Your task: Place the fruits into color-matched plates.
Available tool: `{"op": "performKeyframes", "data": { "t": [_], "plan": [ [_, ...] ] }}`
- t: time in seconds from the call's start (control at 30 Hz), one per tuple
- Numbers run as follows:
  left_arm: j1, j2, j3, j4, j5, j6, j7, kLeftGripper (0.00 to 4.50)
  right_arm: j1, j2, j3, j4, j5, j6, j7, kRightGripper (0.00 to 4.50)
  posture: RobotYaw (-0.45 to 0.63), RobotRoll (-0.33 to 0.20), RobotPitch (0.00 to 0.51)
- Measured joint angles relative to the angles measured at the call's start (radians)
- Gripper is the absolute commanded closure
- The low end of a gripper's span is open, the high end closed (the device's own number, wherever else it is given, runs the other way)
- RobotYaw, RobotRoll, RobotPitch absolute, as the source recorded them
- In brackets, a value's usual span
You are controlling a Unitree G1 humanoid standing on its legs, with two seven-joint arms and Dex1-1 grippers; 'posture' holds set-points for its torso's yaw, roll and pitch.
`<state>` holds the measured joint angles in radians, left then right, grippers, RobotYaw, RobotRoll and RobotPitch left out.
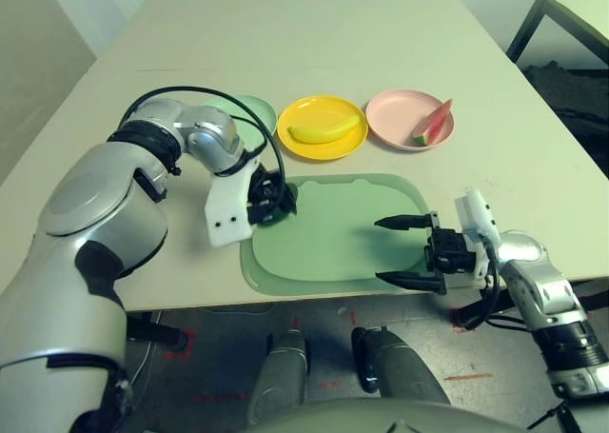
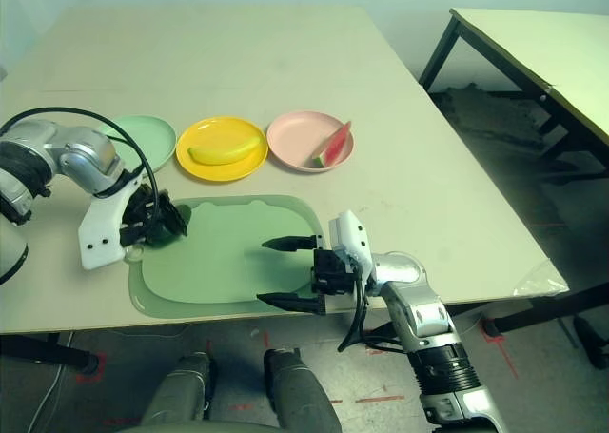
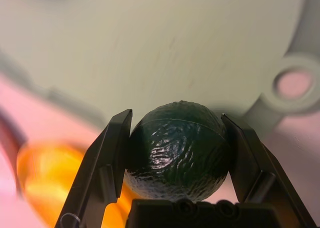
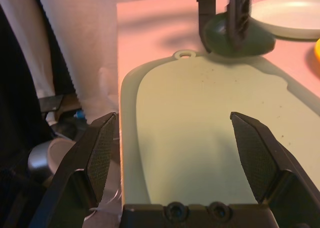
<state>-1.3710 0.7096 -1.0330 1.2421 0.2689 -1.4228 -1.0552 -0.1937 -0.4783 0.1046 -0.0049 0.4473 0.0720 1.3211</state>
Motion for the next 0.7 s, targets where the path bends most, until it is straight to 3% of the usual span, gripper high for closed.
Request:
{"op": "performKeyframes", "data": {
  "t": [0.13,0.3,0.53,0.7],
  "plan": [
    [0.016,0.021,0.152,0.020,-0.068,0.171,-0.125,1.36,-0.002,0.021,-0.007,0.013,0.008,-0.002,-0.034,0.00,-0.07,0.000,0.123],
    [0.031,0.012,0.362,0.060,-0.095,0.539,-0.126,1.36,-0.009,0.044,-0.012,0.015,0.011,-0.002,-0.074,0.00,-0.07,0.000,0.126],
    [0.051,-0.001,0.616,0.080,-0.139,0.980,-0.033,1.36,-0.006,0.040,-0.012,0.015,0.011,-0.002,-0.089,0.00,-0.07,0.000,0.130],
    [0.095,0.010,0.763,0.092,-0.165,1.182,0.078,1.36,-0.006,0.032,-0.016,0.015,0.010,-0.003,-0.102,0.00,-0.07,0.000,0.139]
  ]
}}
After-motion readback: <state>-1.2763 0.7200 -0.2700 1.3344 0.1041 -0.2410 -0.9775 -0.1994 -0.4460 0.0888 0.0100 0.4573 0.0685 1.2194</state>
